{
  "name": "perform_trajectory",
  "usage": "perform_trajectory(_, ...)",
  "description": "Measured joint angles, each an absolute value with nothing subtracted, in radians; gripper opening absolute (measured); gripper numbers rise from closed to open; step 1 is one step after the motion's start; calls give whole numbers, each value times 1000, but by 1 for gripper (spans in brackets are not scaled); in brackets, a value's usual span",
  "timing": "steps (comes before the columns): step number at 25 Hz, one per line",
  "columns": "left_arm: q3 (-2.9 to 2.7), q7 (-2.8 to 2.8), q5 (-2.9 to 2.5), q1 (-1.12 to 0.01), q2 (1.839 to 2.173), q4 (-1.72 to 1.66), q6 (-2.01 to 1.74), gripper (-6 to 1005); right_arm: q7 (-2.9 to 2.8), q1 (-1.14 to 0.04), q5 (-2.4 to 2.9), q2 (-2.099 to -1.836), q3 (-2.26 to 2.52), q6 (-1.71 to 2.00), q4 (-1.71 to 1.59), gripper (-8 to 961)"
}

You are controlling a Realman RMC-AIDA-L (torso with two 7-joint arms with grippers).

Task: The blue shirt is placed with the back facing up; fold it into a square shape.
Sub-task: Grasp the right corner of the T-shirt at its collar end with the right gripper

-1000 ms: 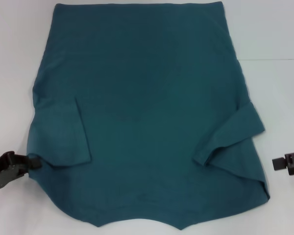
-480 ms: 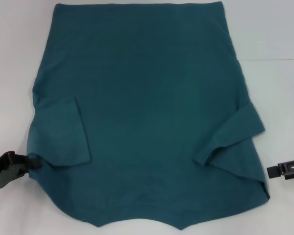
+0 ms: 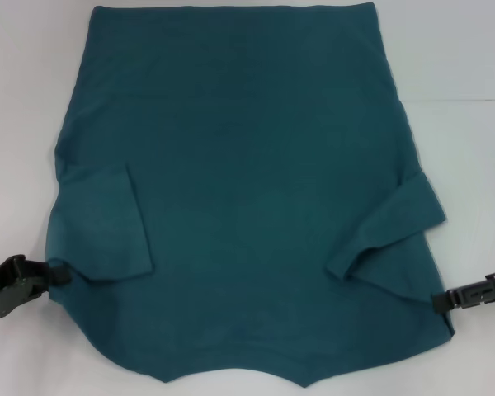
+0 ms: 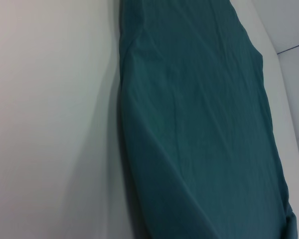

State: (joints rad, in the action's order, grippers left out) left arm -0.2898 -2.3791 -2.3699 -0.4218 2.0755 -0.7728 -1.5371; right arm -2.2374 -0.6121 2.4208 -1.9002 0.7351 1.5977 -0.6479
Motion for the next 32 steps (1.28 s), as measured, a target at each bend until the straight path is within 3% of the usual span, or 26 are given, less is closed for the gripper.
perform_trajectory(7,-288,-2379,-2370,-422,2075,-773,-1536,21,-2233,-622,2452,-1923,759,1567,-652,834)
perform_trajectory(32,-288,-2379,-2370,-424,2079,-768,-1521,25,-2250,-651,2496,-1958,759,1551,-647,826)
